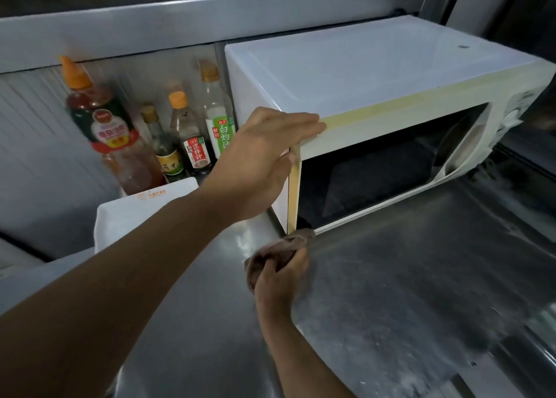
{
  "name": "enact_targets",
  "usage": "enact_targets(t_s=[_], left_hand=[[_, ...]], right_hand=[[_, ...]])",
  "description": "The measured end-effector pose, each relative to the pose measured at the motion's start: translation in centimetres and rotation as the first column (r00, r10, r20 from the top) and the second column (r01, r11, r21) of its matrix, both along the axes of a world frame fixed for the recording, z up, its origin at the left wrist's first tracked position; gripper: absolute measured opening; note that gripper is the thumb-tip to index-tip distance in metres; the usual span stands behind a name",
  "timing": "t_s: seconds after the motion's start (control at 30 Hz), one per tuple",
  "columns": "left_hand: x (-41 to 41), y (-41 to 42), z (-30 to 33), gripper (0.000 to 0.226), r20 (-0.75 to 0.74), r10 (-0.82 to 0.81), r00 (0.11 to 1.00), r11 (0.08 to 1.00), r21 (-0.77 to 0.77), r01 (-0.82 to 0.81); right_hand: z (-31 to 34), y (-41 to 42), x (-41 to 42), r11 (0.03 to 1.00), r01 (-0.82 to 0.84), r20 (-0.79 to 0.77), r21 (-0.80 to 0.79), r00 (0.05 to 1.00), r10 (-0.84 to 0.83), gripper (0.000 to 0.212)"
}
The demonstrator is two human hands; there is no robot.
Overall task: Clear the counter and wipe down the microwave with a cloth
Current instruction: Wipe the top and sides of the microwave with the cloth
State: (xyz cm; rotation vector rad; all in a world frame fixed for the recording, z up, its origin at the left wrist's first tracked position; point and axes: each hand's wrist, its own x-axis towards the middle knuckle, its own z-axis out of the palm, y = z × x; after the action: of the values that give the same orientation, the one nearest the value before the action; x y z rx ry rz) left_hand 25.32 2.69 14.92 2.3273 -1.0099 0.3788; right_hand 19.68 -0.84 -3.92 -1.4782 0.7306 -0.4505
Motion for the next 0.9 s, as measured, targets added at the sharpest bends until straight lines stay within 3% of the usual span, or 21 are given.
enact_targets(t_s=[0.17,0.4,0.57,0.7,0.9], left_hand=[[0.2,0.5,0.4,0.055,-0.042,-0.041,0.998,0.998,0.047,0.043],[-1.0,0.5,1.3,0.059,-0.082,-0.026,0.996,0.991,0.127,0.036],[-3.6,2.2,2.1,0.057,-0.082,0.111,0.990,0.990,0.093,-0.103],[-6.6,5.2,2.4,0.055,-0.115,0.227,0.967,0.961,0.190,-0.203],[-12.9,8.9,2.9,0.052,-0.185,0.379,0.907,0.905,0.281,-0.321]], right_hand=[[1.1,-0.8,-1.6,0.990,-0.129,-0.081,-0.051,0.989,0.125,0.041],[4.1,-4.8,-4.5,0.884,-0.413,-0.181,-0.216,0.907,0.380,0.036],[7.6,-7.5,-6.4,0.760,-0.486,-0.274,-0.431,0.873,0.403,0.050],[10.6,-8.8,-7.6,0.721,-0.501,-0.249,-0.480,0.865,0.435,0.060],[13.9,-9.2,-10.0,0.709,-0.493,-0.184,-0.504,0.863,0.470,0.048]])
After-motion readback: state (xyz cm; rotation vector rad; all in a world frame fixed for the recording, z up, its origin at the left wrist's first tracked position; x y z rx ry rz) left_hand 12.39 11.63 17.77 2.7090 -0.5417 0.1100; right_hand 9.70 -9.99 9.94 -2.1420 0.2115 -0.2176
